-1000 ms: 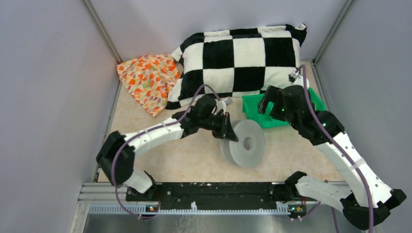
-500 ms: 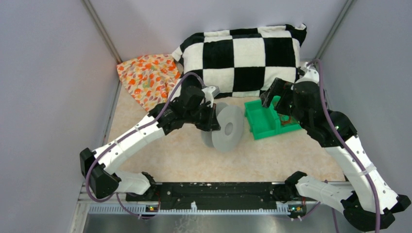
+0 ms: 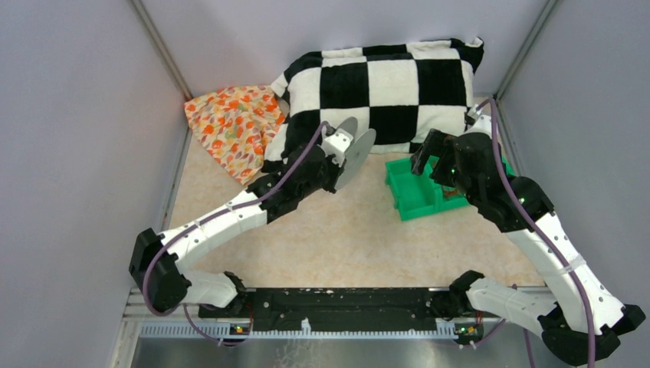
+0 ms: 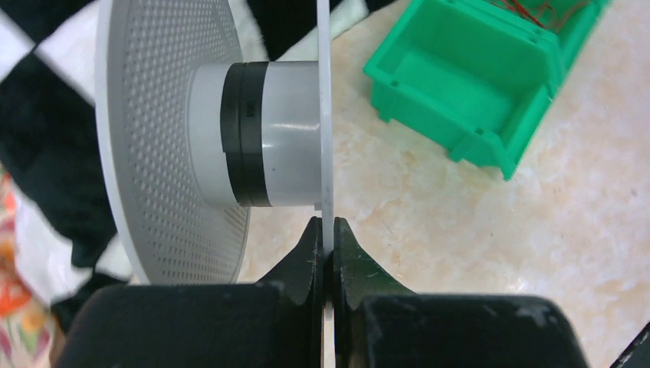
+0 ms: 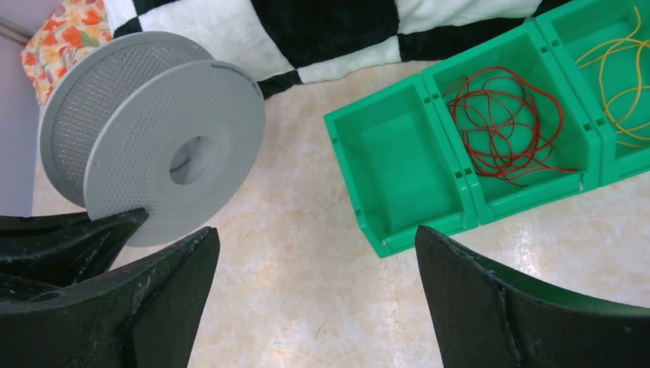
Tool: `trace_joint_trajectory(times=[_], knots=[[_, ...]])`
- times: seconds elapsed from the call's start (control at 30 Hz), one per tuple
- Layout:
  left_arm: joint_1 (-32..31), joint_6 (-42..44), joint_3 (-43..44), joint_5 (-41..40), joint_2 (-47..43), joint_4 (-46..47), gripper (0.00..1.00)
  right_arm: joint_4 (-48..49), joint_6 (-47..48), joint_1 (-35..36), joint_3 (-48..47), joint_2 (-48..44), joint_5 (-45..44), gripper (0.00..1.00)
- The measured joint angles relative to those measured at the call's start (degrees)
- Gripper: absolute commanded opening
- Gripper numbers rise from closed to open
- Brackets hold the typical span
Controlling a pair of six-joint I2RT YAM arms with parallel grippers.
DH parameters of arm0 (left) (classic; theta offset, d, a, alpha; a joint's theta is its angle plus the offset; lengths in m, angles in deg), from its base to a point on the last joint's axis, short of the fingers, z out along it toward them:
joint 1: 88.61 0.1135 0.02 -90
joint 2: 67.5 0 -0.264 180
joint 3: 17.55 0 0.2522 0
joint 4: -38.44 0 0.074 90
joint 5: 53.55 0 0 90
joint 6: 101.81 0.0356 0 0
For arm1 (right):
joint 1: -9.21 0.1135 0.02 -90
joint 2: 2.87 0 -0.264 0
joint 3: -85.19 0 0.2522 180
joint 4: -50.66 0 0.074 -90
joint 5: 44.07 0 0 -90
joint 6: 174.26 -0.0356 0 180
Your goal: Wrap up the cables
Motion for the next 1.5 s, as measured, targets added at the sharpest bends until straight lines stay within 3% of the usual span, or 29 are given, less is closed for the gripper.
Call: trace_joint_trajectory(times=[0.1, 0.23, 0.33, 0.5, 0.97, 1.5], knots=[[2.89, 7.45, -2.34, 10.1, 0.11, 4.81, 0.0, -0.04, -0.07, 0.0, 0.11, -0.17, -0.9, 0.99], [13.94, 10.01, -0.83, 32.04, 3.17, 8.02, 0.0, 0.02, -0.52, 0.0, 1.36, -1.62, -1.64, 0.99], [19.08, 12.59, 1.29, 38.62, 6.62, 9.03, 0.0, -0.09, -0.66, 0.0, 1.92, -2.51, -2.08, 0.99], [19.39, 18.03, 4.09, 46.05, 9.46, 3.76, 0.0, -0.04, -0.63, 0.0, 2.03, -2.86, -3.1, 0.99], [20.33, 32.68, 2.21, 51.84, 10.03, -6.93, 0.0, 0.66, -0.68, 0.0, 5.44, -3.02, -3.15, 0.99], [20.37, 30.25, 1.79, 50.51, 10.88, -6.1, 0.0, 0.61, -1.05, 0.0, 10.56, -1.07, -3.13, 0.99]])
